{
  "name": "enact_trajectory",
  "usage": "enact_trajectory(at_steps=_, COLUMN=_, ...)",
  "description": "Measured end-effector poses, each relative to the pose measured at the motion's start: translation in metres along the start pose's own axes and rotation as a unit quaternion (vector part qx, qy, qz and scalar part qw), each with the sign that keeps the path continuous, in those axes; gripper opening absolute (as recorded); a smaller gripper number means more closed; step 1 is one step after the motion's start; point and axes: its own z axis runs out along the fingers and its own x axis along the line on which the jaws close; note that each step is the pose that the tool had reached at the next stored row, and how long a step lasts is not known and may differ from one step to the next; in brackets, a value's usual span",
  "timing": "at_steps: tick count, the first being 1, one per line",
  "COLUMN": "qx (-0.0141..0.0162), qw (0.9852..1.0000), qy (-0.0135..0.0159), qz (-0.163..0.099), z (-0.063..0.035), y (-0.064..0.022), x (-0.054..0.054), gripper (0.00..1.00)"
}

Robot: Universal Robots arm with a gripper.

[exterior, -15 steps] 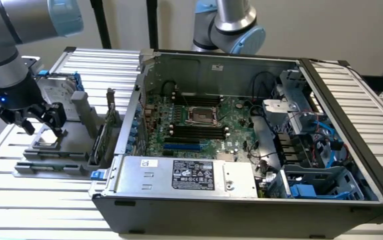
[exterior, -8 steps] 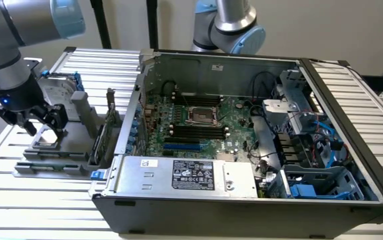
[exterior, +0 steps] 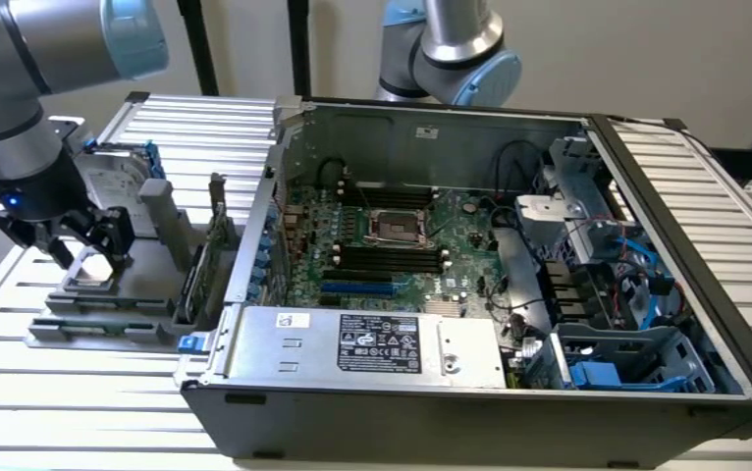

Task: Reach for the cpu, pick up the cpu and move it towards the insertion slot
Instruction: 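Pick up the cpu and move it towards the insertion slot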

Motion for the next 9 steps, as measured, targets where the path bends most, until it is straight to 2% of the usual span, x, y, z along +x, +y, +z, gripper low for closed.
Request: enact_trajectory(at_steps=9, qx=0.0000, qw=1.0000, qy=-0.0001, qz=0.002, z=0.0036, y=0.0006, x=0.0006, gripper=0.71)
